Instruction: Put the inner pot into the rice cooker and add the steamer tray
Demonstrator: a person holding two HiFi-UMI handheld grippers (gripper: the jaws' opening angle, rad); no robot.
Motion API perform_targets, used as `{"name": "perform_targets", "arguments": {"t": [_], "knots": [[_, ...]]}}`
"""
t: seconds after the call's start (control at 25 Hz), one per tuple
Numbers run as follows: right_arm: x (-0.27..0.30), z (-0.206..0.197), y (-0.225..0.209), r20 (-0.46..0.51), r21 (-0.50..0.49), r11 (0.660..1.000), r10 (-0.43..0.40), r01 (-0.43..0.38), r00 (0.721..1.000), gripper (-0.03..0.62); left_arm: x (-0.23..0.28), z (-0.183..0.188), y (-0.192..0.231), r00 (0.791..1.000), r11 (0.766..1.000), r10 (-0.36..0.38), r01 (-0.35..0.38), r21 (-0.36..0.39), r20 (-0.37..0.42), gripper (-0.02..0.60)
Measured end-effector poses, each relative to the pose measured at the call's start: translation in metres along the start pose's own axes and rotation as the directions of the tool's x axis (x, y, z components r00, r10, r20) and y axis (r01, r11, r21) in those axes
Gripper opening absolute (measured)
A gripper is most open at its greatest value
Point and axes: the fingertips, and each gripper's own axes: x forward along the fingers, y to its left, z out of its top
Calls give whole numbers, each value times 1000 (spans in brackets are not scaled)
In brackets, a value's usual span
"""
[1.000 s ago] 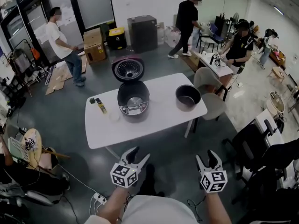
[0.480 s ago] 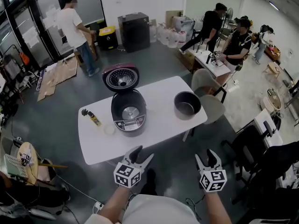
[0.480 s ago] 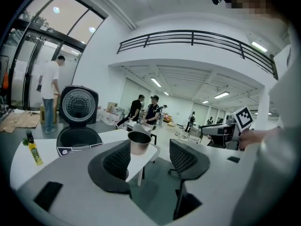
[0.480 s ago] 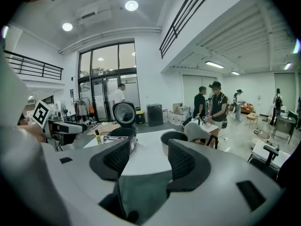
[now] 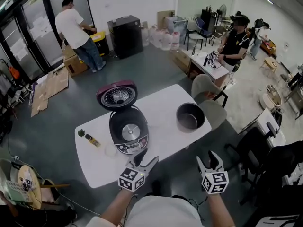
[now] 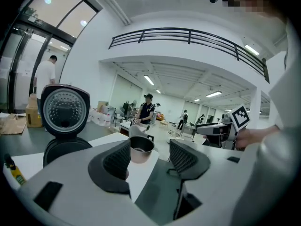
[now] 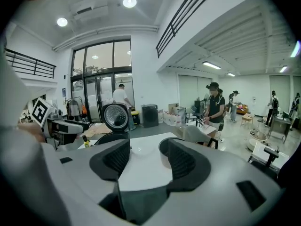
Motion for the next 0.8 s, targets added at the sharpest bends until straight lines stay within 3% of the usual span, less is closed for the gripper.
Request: {"name": "perform_targets", "arguments": {"t": [0.44, 0.8], "knots": [[37, 5, -17, -21, 28, 998, -55, 56, 998, 268, 38, 5, 34, 998, 999, -41, 41, -19, -44, 262], [85, 7, -51, -49, 35, 999, -15, 17, 999, 268, 85, 14, 51, 998, 999, -3, 1, -36, -65, 262]]}}
